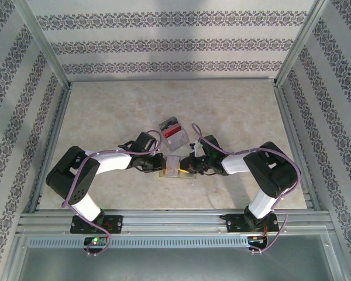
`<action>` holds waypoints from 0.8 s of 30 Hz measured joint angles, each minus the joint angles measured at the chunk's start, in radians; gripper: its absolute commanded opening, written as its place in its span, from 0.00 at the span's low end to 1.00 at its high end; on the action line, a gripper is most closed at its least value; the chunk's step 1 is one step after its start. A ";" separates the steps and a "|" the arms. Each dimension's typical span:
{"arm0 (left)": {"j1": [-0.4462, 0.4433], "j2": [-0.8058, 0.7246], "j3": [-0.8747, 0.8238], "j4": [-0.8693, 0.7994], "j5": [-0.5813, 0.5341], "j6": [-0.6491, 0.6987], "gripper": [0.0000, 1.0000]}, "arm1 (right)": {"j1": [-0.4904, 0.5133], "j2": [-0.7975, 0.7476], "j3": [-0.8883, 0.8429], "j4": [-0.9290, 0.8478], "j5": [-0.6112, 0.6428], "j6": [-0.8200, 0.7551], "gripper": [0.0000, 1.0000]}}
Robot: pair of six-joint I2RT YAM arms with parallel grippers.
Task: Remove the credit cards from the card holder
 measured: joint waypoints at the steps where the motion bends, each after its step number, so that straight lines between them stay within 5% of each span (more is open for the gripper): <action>1: 0.000 0.000 0.000 0.000 0.000 0.000 0.11 | 0.000 -0.001 -0.001 -0.001 0.000 -0.002 0.00; 6: 0.000 0.000 0.000 0.000 0.000 0.000 0.11 | -0.006 -0.001 -0.002 -0.001 -0.001 -0.003 0.00; 13: 0.000 0.001 0.000 0.000 0.000 0.000 0.11 | -0.006 -0.001 -0.003 0.019 -0.011 0.006 0.23; 24: 0.000 0.001 0.000 0.000 0.000 0.000 0.11 | -0.005 0.022 0.000 0.047 -0.014 0.018 0.25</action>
